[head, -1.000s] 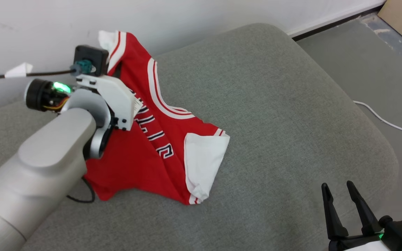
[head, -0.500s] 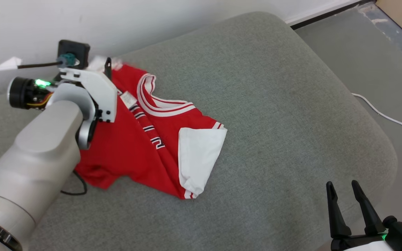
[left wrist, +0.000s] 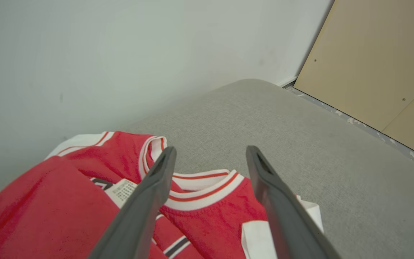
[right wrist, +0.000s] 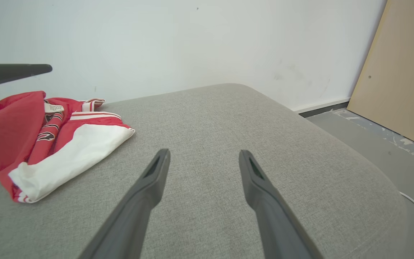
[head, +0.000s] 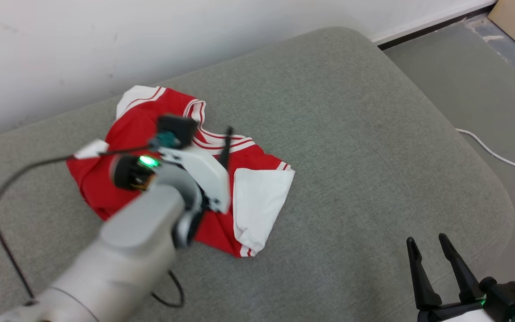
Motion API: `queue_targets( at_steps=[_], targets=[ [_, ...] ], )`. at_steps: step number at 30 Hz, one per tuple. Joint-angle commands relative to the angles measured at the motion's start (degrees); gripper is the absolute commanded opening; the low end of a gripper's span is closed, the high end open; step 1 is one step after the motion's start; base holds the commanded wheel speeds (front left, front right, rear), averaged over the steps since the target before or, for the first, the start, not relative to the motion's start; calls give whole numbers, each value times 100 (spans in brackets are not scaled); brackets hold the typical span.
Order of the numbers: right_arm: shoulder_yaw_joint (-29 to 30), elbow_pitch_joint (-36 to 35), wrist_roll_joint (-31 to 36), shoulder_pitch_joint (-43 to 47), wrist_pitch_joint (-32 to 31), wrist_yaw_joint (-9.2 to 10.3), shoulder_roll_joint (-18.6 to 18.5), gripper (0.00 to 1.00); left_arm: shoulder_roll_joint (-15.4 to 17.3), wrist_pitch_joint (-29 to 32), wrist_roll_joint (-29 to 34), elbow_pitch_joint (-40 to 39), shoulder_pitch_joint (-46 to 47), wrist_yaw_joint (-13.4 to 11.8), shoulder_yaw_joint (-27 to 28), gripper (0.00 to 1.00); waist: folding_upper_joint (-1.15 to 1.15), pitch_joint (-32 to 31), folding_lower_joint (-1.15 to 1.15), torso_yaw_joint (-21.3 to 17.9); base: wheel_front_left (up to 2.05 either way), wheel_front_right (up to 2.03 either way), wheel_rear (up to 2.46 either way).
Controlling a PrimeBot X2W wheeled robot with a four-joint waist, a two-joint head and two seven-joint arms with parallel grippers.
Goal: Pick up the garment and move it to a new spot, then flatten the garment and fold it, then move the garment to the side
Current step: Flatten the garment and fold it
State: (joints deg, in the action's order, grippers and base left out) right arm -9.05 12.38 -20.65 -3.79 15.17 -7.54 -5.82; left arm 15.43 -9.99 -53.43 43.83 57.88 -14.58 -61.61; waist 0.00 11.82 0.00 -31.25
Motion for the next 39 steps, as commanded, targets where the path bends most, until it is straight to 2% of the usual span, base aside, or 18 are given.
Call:
queue_targets(
  at_steps=[1,4,9,21,29,37,38,39],
  targets=[
    [-12,4,-20,-92,-5,11,-43,100,-74,24,-68,-88,-178,-2,-31,100,0,35,0,0,0,0,0],
    [-34,-2,-57,-97,-5,11,-41,100,-259,132,-135,-187,-434,-17,-125,100,0,120,0,-6,0,0,0],
    [1,2,-78,-91,-5,11,-29,100,-386,217,-182,-111,-584,1,-216,100,0,227,0,-19,0,0,0],
    [37,4,-93,-183,-5,11,52,100,-645,435,-333,387,-476,346,-295,100,0,394,0,-39,0,0,0],
    [82,-4,-97,-187,-5,11,73,100,-873,347,-323,675,-278,740,-356,100,0,491,0,-45,0,0,0],
    [106,-5,-82,-194,-5,11,106,100,-1071,356,-332,1007,-185,883,-439,100,0,521,0,-55,0,0,0],
    [113,-6,-79,-189,-5,11,111,100,-1086,377,-342,1049,-194,915,-456,75,0,521,0,-56,0,0,0],
    [116,-5,-79,-182,-5,11,114,100,-1100,374,-356,1081,-198,934,-463,46,0,520,0,-56,0,0,0]
  ],
)
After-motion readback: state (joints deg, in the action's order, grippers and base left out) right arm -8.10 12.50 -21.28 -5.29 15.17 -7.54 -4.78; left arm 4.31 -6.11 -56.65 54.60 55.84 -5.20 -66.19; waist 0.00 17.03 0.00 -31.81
